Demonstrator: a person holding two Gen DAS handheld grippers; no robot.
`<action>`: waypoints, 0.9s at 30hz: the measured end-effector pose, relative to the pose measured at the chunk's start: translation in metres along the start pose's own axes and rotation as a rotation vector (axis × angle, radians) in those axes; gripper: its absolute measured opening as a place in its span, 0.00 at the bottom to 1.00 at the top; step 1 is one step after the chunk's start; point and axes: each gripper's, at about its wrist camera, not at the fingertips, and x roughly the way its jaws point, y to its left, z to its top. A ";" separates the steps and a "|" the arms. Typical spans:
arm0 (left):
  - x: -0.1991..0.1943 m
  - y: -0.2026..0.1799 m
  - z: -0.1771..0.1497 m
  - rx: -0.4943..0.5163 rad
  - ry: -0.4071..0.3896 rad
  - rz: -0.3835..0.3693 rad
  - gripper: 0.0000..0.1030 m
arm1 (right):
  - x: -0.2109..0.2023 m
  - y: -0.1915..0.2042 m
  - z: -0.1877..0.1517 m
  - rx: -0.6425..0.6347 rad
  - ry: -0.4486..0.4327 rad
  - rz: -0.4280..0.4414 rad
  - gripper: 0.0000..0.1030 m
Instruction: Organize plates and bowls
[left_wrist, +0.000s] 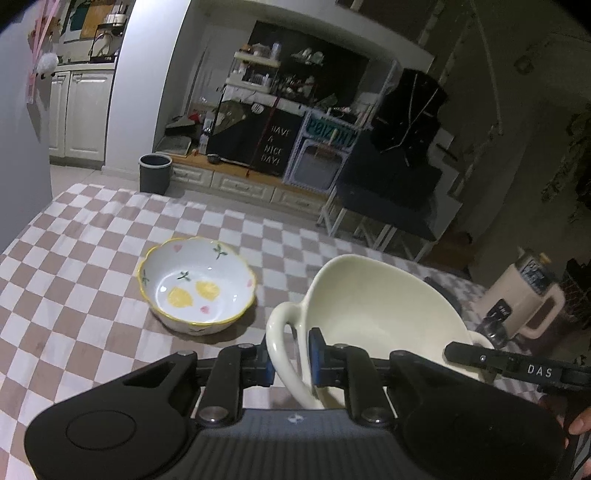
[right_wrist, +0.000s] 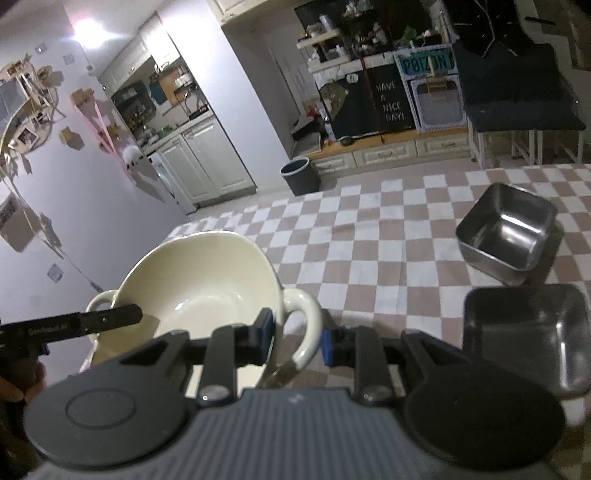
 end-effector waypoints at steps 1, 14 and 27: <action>-0.004 -0.003 -0.001 0.001 -0.007 -0.004 0.18 | -0.005 0.000 0.000 0.001 -0.006 -0.002 0.29; -0.036 -0.050 -0.018 0.018 -0.041 -0.075 0.18 | -0.075 -0.011 -0.022 0.031 -0.113 -0.067 0.29; -0.016 -0.110 -0.038 0.088 -0.005 -0.145 0.18 | -0.127 -0.054 -0.048 0.119 -0.149 -0.162 0.29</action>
